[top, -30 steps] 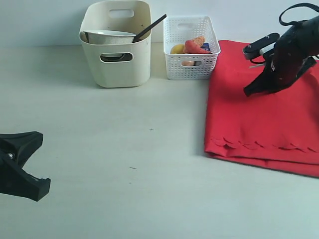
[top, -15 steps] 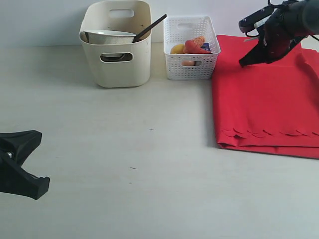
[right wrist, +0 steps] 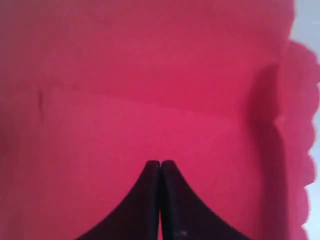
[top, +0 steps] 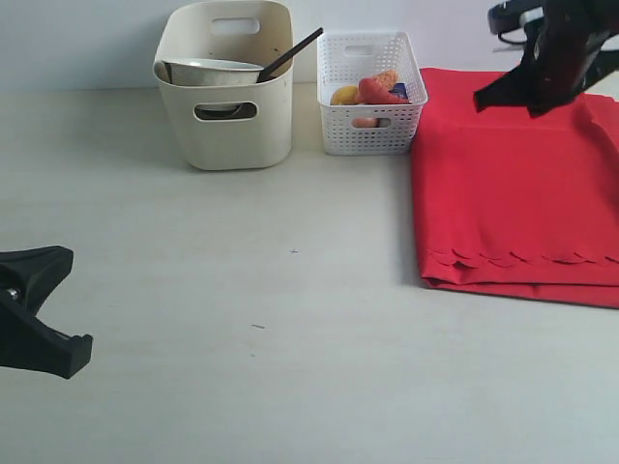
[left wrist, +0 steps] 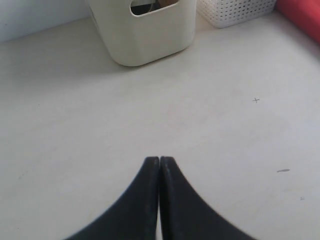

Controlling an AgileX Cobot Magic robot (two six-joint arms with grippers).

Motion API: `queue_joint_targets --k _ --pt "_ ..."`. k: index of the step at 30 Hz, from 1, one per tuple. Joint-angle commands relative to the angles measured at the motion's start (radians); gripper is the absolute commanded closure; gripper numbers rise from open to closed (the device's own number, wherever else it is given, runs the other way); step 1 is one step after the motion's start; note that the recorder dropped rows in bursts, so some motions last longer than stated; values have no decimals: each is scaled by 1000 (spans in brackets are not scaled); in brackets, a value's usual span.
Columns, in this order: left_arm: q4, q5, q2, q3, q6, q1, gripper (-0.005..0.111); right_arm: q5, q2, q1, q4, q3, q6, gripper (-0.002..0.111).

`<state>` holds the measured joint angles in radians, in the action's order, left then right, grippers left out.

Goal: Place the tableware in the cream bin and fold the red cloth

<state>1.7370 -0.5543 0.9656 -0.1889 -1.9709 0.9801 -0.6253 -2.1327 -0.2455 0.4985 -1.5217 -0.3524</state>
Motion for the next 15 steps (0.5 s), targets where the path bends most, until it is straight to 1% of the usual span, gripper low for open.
queue_joint_targets --k 1,4,7,12,15 --pt "7 -13 -5 3 4 -4 104 162 3 1 -21 151 9 108" --pt "7 -13 -5 3 4 -4 104 267 -14 3 9 208 9 108" --pt "7 -13 -5 3 4 -4 104 304 -67 9 66 200 -25 108" --pt "7 -13 -5 3 4 -4 104 314 -171 15 153 117 -68 108" --pt "7 -13 -5 3 4 -4 104 311 -214 15 164 50 -68 108"
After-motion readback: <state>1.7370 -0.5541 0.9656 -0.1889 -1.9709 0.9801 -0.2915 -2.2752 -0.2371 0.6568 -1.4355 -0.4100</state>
